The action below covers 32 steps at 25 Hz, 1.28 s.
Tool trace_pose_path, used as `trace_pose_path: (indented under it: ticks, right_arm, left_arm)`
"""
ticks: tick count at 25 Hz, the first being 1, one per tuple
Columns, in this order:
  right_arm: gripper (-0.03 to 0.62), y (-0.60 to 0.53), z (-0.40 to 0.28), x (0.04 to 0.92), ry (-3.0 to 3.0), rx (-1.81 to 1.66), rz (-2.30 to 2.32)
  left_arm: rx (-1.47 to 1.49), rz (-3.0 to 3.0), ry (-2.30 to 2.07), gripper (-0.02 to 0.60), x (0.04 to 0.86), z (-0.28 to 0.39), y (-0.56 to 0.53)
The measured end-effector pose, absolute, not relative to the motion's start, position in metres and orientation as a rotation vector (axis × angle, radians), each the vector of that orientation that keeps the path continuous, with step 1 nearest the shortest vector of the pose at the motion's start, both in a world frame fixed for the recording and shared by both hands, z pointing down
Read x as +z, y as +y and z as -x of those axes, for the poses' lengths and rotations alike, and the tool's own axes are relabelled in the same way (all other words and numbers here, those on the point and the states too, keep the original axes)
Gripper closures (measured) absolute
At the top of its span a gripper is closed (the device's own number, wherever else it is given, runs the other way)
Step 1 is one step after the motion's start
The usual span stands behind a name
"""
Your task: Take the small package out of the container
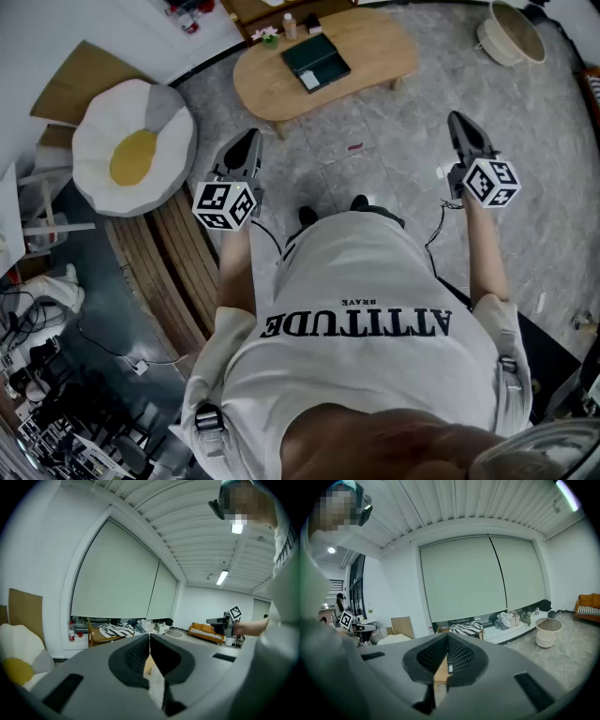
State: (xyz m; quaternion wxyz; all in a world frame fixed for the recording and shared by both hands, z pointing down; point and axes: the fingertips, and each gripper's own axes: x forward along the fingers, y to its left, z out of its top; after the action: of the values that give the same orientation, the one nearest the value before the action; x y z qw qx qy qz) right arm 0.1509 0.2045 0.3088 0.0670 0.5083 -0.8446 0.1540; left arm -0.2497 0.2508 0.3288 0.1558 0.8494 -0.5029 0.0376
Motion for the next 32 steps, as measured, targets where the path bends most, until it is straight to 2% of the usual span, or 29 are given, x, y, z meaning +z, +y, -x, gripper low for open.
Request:
trace_pose_path:
  ticks: [17, 32]
  right_arm:
    - [0.574, 0.200, -0.158, 0.306, -2.564, 0.466, -1.507]
    - [0.572, 0.199, -0.190, 0.312, -2.588, 0.462, -1.402]
  left_arm:
    - [0.123, -2.432, -1.436, 0.558, 0.326, 0.234, 0.250]
    - [0.142, -2.392, -1.474, 0.558, 0.328, 0.187, 0.263]
